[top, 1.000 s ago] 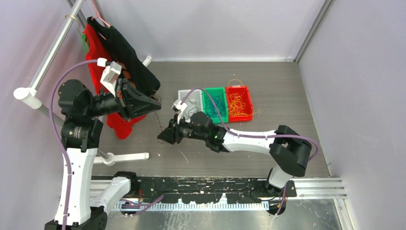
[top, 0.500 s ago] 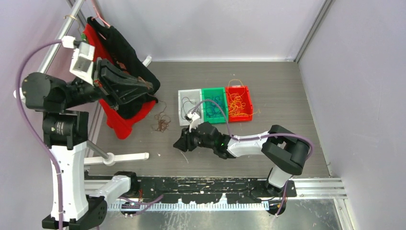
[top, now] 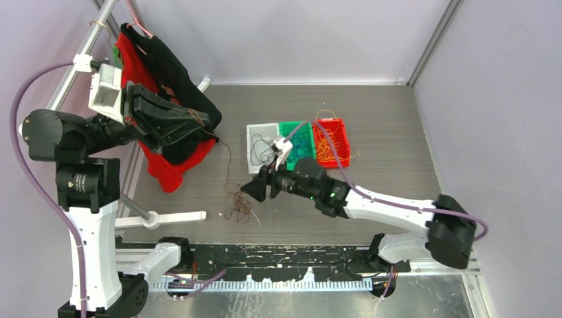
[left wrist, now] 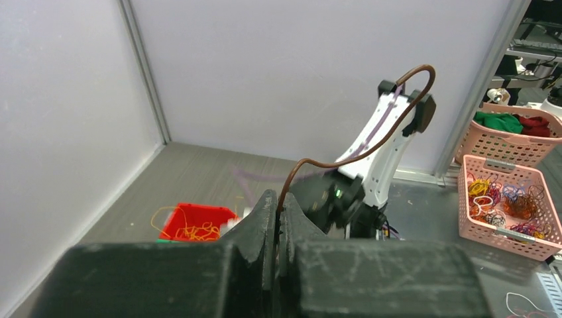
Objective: Untangle the cables
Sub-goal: Untie the cable.
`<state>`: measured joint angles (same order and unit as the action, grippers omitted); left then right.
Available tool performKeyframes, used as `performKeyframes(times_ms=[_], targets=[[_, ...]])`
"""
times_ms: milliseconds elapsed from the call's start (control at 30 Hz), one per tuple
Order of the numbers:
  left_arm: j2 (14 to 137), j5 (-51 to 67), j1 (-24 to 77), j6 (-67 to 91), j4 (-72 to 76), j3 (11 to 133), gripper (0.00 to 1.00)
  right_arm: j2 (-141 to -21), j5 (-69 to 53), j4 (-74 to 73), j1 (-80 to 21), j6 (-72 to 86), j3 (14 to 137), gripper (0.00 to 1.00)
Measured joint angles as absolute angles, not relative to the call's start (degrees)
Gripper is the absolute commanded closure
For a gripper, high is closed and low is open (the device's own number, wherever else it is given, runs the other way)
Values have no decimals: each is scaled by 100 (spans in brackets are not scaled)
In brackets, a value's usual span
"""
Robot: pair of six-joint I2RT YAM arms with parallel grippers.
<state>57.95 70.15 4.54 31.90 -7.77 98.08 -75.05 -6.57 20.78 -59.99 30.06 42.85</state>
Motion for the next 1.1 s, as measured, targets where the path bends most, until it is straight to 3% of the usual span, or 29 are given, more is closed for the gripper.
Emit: performKeyframes(times_ms=[300,600,867,1100], targets=[[5660,7006,454,3124,-792,9288,100,-6731,-1000,1503,-5988,2458,5592,33],[5662,7002,454,3120,-792,9260,100,-7402,-1468,1103,-5988,2279,5616,36],[5666,6976,454,3122,-792,9260,100,-7634,-1024,1260,-5988,2112,5616,44],[5666,6965,454,3124,-792,9260,100,-7701,-582,1391,-5988,2084,5616,44]])
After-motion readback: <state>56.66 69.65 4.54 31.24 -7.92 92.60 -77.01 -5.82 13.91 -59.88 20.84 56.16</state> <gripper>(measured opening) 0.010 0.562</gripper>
